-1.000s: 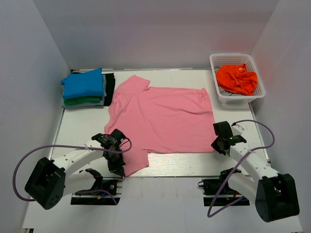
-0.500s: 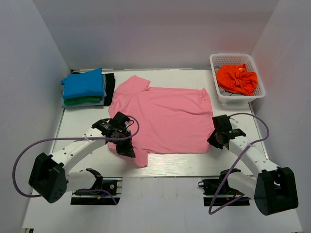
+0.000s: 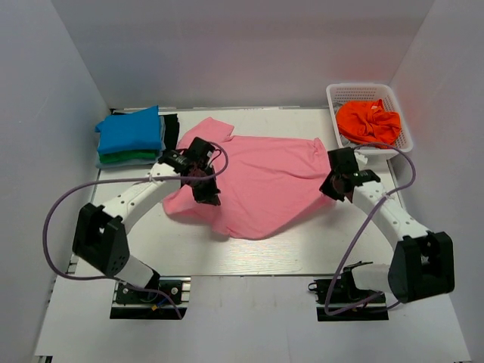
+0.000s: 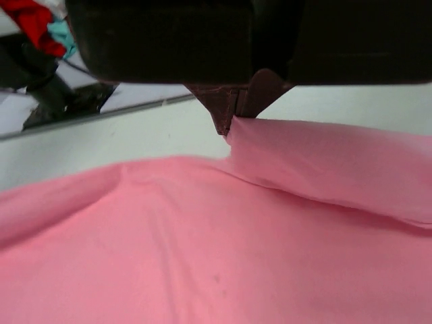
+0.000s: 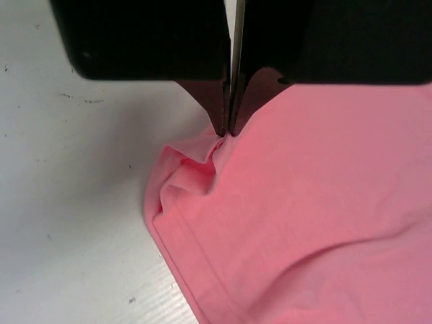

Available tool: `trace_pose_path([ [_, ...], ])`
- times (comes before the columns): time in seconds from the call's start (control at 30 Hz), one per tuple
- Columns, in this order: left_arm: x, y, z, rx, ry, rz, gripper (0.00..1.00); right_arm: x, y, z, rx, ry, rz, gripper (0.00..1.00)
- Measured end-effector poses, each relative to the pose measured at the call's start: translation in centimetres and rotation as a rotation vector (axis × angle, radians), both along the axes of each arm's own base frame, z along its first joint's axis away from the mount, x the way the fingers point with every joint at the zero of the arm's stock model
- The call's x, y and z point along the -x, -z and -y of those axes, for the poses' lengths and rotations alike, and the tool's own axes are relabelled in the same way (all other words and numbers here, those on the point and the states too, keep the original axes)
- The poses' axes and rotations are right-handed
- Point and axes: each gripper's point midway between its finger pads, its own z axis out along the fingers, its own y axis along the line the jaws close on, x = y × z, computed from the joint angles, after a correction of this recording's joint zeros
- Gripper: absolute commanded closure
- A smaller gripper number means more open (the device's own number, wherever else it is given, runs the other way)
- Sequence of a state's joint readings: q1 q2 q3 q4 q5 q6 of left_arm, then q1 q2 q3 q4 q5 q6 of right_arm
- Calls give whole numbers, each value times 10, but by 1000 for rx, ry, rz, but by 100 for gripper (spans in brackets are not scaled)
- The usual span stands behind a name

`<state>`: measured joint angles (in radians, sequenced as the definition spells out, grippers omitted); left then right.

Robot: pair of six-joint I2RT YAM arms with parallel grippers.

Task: Fold and stack the t-shirts
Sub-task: Fold the flattened tshirt in 1/3 of the way

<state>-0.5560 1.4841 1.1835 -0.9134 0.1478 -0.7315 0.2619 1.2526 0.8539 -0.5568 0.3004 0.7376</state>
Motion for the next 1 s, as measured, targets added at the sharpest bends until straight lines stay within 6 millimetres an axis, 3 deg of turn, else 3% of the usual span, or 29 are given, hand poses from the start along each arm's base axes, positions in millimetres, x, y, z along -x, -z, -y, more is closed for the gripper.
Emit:
trace_pose_path([
  [0.17, -39, 9, -14, -58, -103, -9, 100, -26, -10, -1, 29, 5, -3, 100],
  [0.4, -80, 10, -49, -108, -242, 15, 100, -44, -11, 10, 73, 33, -24, 100],
  [0.57, -97, 6, -70, -112, -311, 42, 100, -57, -10, 17, 93, 47, -36, 100],
  [1.0, -120, -3, -100, -105, -400, 108, 100, -87, -8, 29, 106, 69, -50, 100],
])
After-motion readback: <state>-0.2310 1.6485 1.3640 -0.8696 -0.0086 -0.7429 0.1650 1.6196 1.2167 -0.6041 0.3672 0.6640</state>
